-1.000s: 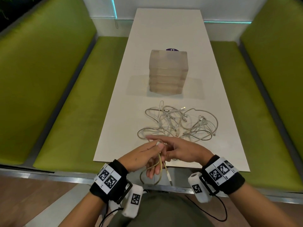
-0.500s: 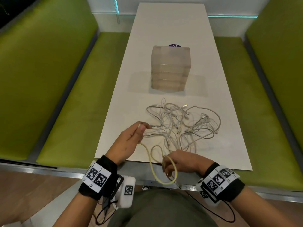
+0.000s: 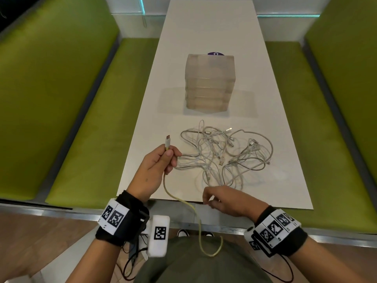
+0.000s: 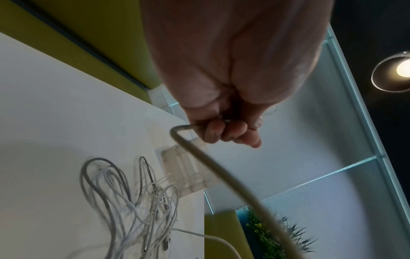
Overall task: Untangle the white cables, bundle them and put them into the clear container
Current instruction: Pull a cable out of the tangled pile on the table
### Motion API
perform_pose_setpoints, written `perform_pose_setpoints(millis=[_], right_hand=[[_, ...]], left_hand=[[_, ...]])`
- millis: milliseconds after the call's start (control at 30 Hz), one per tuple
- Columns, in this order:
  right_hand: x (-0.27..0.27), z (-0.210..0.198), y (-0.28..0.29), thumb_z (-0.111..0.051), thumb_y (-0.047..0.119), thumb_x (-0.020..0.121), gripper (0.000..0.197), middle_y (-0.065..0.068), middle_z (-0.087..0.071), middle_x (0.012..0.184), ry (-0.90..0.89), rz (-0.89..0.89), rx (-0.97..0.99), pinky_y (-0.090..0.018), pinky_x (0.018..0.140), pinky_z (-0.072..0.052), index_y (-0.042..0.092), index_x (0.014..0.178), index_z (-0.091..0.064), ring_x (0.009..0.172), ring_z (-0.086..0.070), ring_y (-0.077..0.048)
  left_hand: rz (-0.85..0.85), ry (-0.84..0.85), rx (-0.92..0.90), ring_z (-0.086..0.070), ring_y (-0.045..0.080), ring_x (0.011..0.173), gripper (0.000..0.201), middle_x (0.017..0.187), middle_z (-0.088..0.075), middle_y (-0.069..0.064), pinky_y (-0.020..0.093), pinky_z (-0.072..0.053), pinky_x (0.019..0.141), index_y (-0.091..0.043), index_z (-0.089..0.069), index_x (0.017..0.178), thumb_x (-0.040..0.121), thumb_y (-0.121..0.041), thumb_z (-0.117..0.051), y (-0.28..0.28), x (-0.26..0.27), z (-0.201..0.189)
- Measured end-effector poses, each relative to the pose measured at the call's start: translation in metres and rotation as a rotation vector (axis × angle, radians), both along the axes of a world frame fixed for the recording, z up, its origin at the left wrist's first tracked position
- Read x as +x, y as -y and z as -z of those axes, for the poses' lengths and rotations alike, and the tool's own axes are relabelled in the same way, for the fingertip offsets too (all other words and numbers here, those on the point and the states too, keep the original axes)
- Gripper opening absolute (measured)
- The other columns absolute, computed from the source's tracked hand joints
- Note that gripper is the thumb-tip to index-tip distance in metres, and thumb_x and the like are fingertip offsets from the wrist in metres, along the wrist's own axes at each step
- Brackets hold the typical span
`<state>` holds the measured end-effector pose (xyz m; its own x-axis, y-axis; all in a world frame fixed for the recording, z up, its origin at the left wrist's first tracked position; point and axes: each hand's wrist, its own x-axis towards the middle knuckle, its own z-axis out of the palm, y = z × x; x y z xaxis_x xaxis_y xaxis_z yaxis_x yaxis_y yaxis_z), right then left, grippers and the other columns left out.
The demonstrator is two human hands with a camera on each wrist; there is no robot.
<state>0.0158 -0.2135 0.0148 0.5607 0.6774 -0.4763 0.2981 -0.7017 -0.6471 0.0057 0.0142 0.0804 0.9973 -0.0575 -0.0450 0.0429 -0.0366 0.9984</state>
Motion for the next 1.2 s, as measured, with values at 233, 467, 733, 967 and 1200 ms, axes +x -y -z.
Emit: perform_pose_setpoints(millis=[233, 467, 733, 967, 1200], right_hand=[[0.014, -0.003, 0.006, -0.053, 0.028, 0.095, 0.016, 0.012, -0.06, 0.095, -0.025, 0.196, 0.025, -0.019, 0.072, -0.045, 0.021, 0.104, -0.064, 0.087, -0.06, -0.009], [0.025, 0.01, -0.002, -0.063, 0.027, 0.085, 0.028, -0.001, -0.054, 0.112, 0.19, 0.234, -0.222, -0.03, 0.075, -0.041, 0.021, 0.111, -0.054, 0.098, -0.057, -0.023], [0.029, -0.024, 0.009, -0.057, 0.016, 0.089, 0.009, 0.002, -0.061, 0.092, 0.205, 0.455, 0.091, -0.03, 0.074, -0.046, 0.016, 0.094, -0.065, 0.078, -0.055, -0.014], [0.056, -0.03, 0.087, -0.058, 0.01, 0.09, 0.011, 0.0, -0.058, 0.099, 0.466, 0.843, 0.041, -0.025, 0.07, -0.044, 0.017, 0.097, -0.065, 0.072, -0.054, -0.011], [0.07, -0.029, 0.099, -0.06, 0.022, 0.091, 0.025, 0.003, -0.053, 0.109, 0.591, 1.058, 0.202, -0.029, 0.078, -0.046, 0.018, 0.116, -0.061, 0.09, -0.053, -0.012]], left_hand=[[-0.006, 0.032, -0.029, -0.043, 0.005, 0.061, 0.025, 0.065, -0.055, -0.011, 0.016, -0.036, 0.058, -0.009, -0.058, 0.092, 0.101, -0.013, -0.036, 0.005, -0.001, 0.0], [0.006, -0.05, -0.065, -0.036, 0.006, 0.056, 0.023, 0.06, -0.046, -0.008, 0.015, -0.031, 0.054, -0.01, -0.056, 0.1, 0.103, -0.016, -0.034, 0.015, -0.001, 0.002], [0.088, -0.186, 0.013, -0.057, 0.012, 0.066, 0.026, 0.077, -0.065, 0.006, 0.024, -0.045, 0.061, -0.005, -0.058, 0.091, 0.102, -0.01, -0.035, 0.025, 0.0, 0.035], [0.107, -0.214, -0.05, -0.065, 0.014, 0.068, 0.025, 0.081, -0.069, 0.013, 0.025, -0.052, 0.067, -0.003, -0.058, 0.09, 0.101, -0.007, -0.035, 0.036, 0.001, 0.039], [0.09, -0.183, -0.066, -0.065, 0.014, 0.068, 0.026, 0.081, -0.07, 0.012, 0.024, -0.052, 0.066, -0.002, -0.059, 0.091, 0.101, -0.004, -0.035, 0.035, 0.006, 0.034]])
